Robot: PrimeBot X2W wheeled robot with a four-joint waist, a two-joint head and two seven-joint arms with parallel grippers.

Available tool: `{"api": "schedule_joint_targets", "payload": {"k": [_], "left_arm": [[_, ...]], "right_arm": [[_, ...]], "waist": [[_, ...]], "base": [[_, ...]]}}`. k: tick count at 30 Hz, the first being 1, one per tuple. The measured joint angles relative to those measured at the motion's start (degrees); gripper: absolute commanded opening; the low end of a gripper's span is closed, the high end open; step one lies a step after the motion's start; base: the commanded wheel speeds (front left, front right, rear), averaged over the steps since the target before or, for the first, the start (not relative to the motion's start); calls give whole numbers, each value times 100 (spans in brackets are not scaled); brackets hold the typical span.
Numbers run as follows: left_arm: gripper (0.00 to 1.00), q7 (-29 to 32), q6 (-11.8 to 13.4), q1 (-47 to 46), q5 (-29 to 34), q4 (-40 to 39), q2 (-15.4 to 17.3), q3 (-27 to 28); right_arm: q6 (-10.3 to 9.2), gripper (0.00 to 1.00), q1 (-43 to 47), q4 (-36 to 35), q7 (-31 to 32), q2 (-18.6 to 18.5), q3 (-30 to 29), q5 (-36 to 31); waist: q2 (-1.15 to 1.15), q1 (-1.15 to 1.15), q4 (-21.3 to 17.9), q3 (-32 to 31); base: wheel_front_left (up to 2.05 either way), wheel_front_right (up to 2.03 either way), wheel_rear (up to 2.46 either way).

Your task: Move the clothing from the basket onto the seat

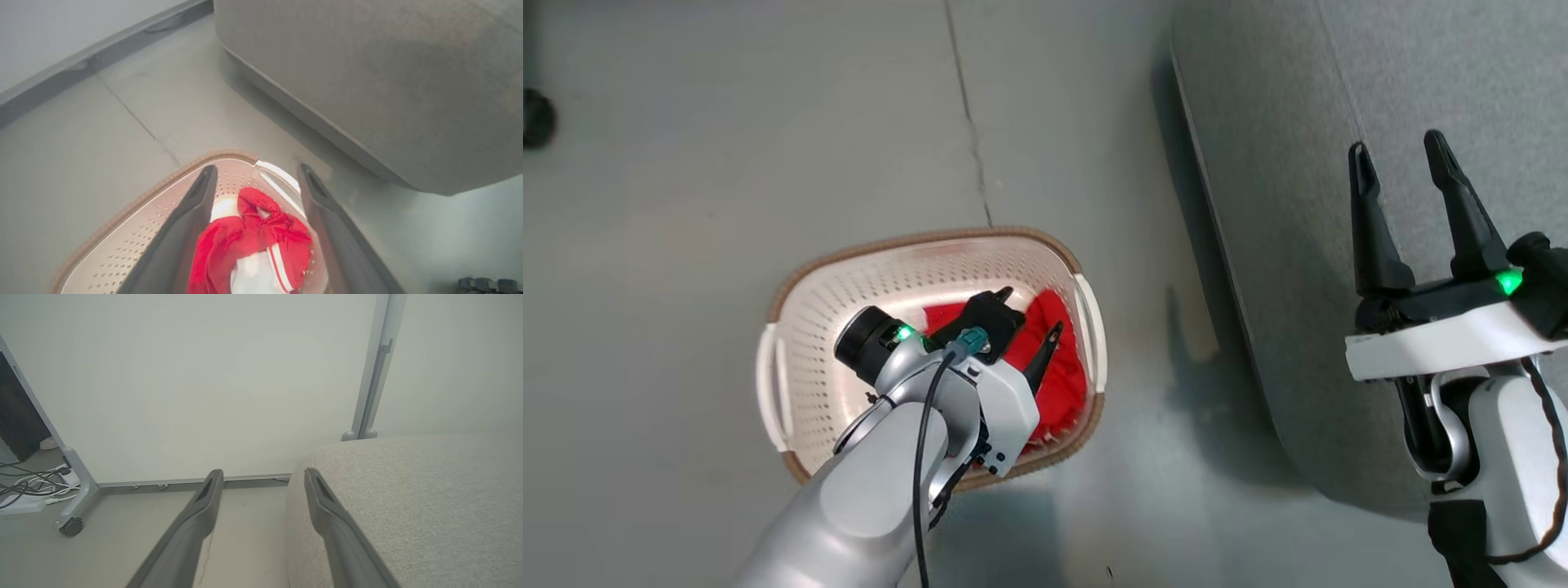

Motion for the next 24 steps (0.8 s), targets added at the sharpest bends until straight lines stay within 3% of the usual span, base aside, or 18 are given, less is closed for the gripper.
{"api": "schedule_joint_targets", "payload": {"k": [10,18,24], "left_arm": [[100,740,-249,-872,-197,1566,-2,-765],[100,1111,-249,-1423,-231,2748,108,-757],[100,1492,-219,-1672,-307,3115,227,-728]], "right_arm": [[0,100,-441,-94,-296,162,343,57],[0,100,-639,-197,-396,250,671,229],[0,100,-703,-334,-410,296,748,294]], "waist": [[0,0,-602,1170],[0,0,-1082,1915],[0,0,-1342,2269]], "base": [[0,0,0],[0,0,0],[0,0,0]]}}
